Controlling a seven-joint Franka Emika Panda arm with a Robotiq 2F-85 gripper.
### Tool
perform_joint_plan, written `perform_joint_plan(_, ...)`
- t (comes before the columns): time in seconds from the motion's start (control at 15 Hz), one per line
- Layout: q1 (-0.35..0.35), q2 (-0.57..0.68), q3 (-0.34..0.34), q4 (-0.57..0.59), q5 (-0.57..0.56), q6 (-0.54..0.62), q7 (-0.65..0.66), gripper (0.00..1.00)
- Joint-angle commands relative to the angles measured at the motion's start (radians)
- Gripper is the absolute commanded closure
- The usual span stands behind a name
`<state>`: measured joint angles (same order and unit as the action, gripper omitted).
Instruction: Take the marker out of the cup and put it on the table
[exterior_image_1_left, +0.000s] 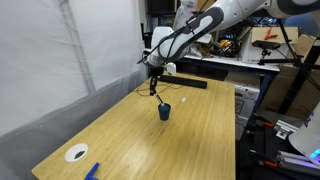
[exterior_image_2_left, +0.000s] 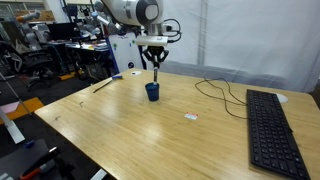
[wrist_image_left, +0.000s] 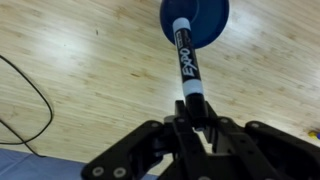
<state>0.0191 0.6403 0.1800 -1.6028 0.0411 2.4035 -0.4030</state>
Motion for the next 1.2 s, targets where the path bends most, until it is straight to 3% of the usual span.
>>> perform_joint_plan(0.0,0.008,-0.062,-0.025,-0.004,-0.027,-0.083,0.039,0.95)
perform_joint_plan(0.53,-0.036,-0.043,-0.101,0.006,-0.021,-0.206,0.092,0.95)
perform_joint_plan(0.87,-0.102,0.036,-0.100,0.007,0.042,-0.214,0.093,0.95)
perform_joint_plan(1.13,-0.108,0.082,-0.095,0.009,0.071,-0.213,0.109,0.95)
